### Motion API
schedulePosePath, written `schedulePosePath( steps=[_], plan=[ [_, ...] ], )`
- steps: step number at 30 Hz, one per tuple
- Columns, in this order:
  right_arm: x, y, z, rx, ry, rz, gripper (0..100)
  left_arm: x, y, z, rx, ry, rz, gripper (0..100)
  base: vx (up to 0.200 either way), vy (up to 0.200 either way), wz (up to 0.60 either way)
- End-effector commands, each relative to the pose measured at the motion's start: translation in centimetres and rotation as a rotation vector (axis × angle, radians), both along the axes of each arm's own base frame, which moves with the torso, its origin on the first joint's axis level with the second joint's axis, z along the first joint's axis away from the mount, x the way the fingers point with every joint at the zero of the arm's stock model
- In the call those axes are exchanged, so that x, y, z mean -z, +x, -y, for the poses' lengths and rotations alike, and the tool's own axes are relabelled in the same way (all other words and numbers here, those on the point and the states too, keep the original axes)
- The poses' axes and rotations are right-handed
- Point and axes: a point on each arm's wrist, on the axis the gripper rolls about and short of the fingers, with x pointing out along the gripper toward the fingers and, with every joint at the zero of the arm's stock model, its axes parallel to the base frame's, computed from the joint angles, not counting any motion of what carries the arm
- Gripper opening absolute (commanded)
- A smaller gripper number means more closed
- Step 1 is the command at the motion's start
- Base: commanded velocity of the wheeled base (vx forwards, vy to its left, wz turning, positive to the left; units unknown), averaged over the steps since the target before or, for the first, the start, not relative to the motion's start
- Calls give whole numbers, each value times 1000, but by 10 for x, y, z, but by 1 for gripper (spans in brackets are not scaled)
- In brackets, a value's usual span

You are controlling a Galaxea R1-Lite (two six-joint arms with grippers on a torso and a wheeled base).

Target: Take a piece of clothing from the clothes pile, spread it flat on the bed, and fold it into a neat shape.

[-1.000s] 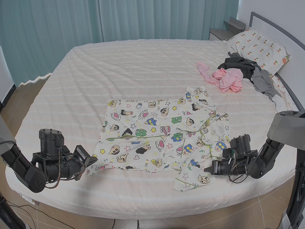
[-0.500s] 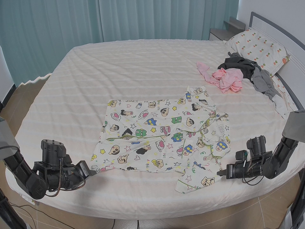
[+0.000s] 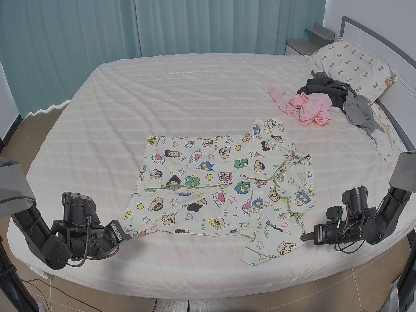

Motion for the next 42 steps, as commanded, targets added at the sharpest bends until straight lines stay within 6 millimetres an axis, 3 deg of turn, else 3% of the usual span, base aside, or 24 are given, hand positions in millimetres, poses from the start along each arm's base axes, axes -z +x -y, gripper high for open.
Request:
schedulePosePath(
  steps=[1,5,6,16,17,27,33,42],
  plan=[
    [0,0,-1,-3,1,1,0,8,11,3,-57,-7,-23,0,0,0,0],
    [-1,-3,-2,-10,0,-1,0,2,23,8,-143,-81,-17,0,0,0,0],
    [-1,-3,-4,-17,1,10,100,2,24,9,-157,-98,-17,0,0,0,0],
    [2,-16,-11,-36,18,85,100,9,25,14,-152,-100,-48,0,0,0,0],
    [2,-17,-12,-39,20,87,100,10,25,15,-149,-99,-51,100,0,0,0],
    [2,-19,-13,-46,20,89,100,12,29,33,-186,-180,-90,100,0,0,0],
    [2,-19,-13,-47,20,90,100,40,54,43,-329,-103,-115,100,0,0,0],
    [1,-21,-13,-49,22,85,100,51,68,44,-465,1,-46,100,0,0,0]
  ],
)
